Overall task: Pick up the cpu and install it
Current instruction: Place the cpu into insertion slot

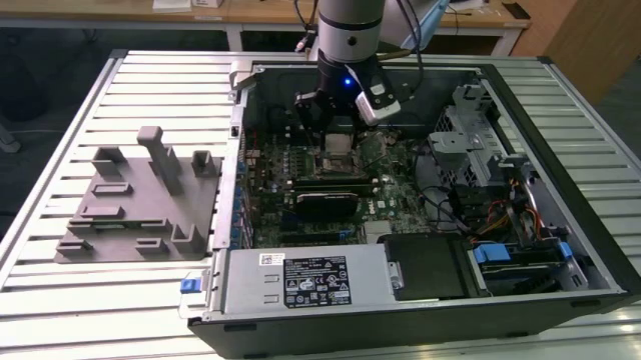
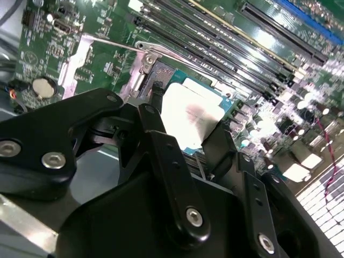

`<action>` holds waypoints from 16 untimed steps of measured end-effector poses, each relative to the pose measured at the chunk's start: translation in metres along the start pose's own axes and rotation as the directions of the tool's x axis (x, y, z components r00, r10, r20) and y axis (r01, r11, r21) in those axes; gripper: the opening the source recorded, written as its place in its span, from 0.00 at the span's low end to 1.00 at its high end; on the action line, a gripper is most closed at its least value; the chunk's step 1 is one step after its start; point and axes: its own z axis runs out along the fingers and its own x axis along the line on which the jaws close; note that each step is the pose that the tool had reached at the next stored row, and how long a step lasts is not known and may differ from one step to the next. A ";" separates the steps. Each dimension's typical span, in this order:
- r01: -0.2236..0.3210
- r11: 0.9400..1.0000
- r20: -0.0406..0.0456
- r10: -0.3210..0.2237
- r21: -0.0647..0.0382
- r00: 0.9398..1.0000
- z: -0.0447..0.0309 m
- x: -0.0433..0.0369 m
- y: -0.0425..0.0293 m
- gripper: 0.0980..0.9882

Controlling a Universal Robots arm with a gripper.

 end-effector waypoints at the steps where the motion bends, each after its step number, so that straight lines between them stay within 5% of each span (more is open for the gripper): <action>1: -0.017 1.000 0.000 0.017 0.000 1.000 0.0000 0.0000 0.0000 0.50; 9: -0.146 0.989 0.001 0.146 0.003 0.989 0.0001 0.0000 0.0000 0.50; 16: -0.263 0.965 0.002 0.263 0.006 0.965 0.0002 0.0000 0.0000 0.50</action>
